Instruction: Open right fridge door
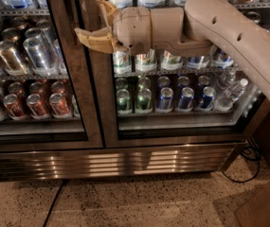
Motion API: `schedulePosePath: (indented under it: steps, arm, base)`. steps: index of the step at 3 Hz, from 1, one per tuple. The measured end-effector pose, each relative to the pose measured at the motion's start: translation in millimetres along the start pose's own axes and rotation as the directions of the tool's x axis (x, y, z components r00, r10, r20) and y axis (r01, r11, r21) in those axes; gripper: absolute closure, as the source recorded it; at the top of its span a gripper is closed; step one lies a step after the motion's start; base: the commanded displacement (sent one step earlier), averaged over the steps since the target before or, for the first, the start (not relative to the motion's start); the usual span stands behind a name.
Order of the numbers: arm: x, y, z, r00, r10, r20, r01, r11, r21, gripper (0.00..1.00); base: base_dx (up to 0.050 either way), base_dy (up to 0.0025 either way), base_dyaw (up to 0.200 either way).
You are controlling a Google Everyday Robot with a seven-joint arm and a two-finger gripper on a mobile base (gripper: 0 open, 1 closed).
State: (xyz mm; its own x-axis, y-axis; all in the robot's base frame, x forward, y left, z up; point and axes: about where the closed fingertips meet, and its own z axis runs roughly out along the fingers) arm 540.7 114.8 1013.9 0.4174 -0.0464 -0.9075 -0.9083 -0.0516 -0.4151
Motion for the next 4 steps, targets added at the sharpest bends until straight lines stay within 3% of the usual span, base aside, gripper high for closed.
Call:
schedulePosePath:
  steps: [4]
  arm:
    - [7.1,-14.3,-9.5,1.000,0.000,0.000,0.000,1.0000,0.000,1.00]
  base:
    - [0.000,0.00000,0.000]
